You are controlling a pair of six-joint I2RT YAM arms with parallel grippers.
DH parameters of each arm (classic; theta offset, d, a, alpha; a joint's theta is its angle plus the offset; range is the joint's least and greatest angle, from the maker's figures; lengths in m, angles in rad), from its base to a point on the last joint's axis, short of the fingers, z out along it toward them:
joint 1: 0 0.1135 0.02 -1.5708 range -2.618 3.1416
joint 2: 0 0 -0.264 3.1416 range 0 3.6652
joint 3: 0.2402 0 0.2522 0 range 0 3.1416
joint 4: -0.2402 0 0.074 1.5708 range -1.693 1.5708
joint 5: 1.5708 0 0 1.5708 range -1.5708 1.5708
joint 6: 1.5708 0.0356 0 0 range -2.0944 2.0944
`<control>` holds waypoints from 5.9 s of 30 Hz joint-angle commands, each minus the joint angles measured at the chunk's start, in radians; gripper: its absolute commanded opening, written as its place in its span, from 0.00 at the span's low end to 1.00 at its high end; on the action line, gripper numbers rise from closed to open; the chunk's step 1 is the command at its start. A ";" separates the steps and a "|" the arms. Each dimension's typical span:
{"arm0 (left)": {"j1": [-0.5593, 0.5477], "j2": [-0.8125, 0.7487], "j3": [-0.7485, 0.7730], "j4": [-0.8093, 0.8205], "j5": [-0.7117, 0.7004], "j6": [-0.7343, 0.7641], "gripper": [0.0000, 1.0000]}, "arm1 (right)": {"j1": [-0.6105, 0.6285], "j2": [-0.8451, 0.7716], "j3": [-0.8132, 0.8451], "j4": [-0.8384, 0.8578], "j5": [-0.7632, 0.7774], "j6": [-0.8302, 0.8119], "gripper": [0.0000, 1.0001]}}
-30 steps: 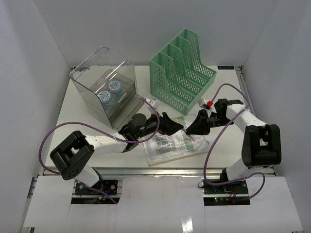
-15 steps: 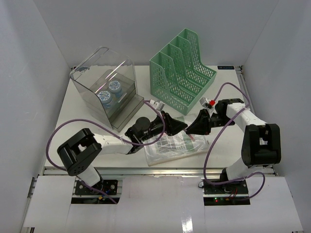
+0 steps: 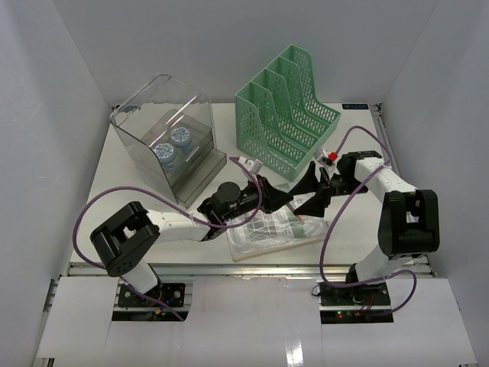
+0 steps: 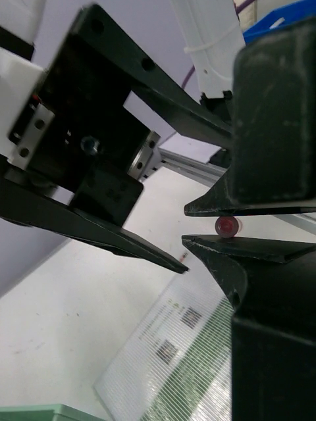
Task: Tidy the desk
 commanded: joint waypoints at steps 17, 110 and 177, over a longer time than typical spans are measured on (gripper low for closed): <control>0.181 -0.176 0.542 -1.522 -0.516 0.507 0.00 | -0.009 -0.207 0.007 0.636 0.233 0.647 0.90; 0.065 0.534 0.969 -1.478 -0.561 0.014 0.53 | -0.025 -0.631 -0.439 1.336 0.825 1.252 0.75; 0.123 -0.124 0.188 -1.489 -0.575 -0.202 0.00 | -0.065 -0.637 -0.436 1.327 0.776 1.248 0.75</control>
